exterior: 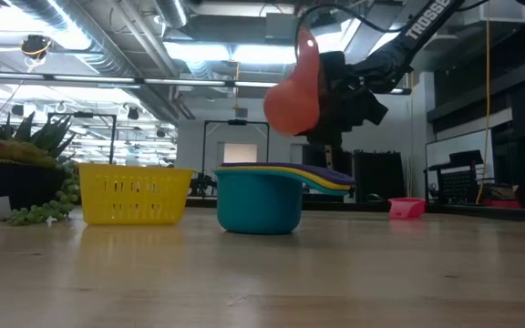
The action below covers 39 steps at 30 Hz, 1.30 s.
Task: Nest measuring cups in basket
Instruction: Stack the orange measuring cup on top of the dark blue measuring cup
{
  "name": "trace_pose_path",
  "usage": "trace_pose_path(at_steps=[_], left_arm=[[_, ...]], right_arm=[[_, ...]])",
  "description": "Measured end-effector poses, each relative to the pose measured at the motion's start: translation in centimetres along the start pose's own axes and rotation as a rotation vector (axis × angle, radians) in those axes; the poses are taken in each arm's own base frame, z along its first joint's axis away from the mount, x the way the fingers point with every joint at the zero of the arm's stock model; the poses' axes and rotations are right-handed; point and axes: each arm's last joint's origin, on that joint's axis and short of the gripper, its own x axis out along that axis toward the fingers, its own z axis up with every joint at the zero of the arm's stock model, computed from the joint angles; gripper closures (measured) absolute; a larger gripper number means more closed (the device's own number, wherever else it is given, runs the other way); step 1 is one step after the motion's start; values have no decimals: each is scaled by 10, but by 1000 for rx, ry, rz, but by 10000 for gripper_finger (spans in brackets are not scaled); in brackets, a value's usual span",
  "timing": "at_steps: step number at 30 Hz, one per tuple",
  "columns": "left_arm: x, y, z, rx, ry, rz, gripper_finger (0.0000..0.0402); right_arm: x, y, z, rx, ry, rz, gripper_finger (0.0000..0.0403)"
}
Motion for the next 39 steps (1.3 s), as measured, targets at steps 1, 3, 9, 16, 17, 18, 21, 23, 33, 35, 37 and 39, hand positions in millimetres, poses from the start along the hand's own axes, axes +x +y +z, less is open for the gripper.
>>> trace_pose_path(at_steps=[1, 3, 9, 16, 17, 18, 21, 23, 33, 35, 37, 39], left_arm=[[-4, 6, 1, -11, -1, 10, 332], [-15, 21, 1, -32, -7, 18, 335], [-48, 73, -20, -207, -11, -77, 352], [-75, 103, -69, -518, 93, -327, 372], [-77, 103, -75, -536, 98, -329, 375], [-78, 101, -81, -545, 104, -329, 377], [-80, 91, -101, -565, 115, -312, 383], [-80, 82, -113, -575, 116, -288, 387], [-75, 39, -144, -652, 66, -290, 400], [-74, 34, -147, -662, 56, -312, 399], [-74, 33, -146, -678, 42, -336, 397], [-74, 32, -146, -689, 33, -353, 397]], right_arm=[[-1, 4, 3, -20, -7, 4, 388], [-2, 12, 11, -71, -22, 14, 388], [-10, 55, 41, -238, -71, 49, 390], [-20, 114, 65, -454, -126, -24, 390], [-20, 121, 65, -485, -131, -66, 390], [-20, 128, 65, -512, -132, -113, 390], [-18, 148, 58, -611, -100, -304, 390], [-13, 159, 50, -690, -54, -442, 390], [30, 188, 16, -945, 127, -568, 389], [41, 188, 11, -957, 156, -556, 389], [52, 187, 7, -959, 187, -546, 389], [62, 186, 3, -965, 213, -539, 389]])
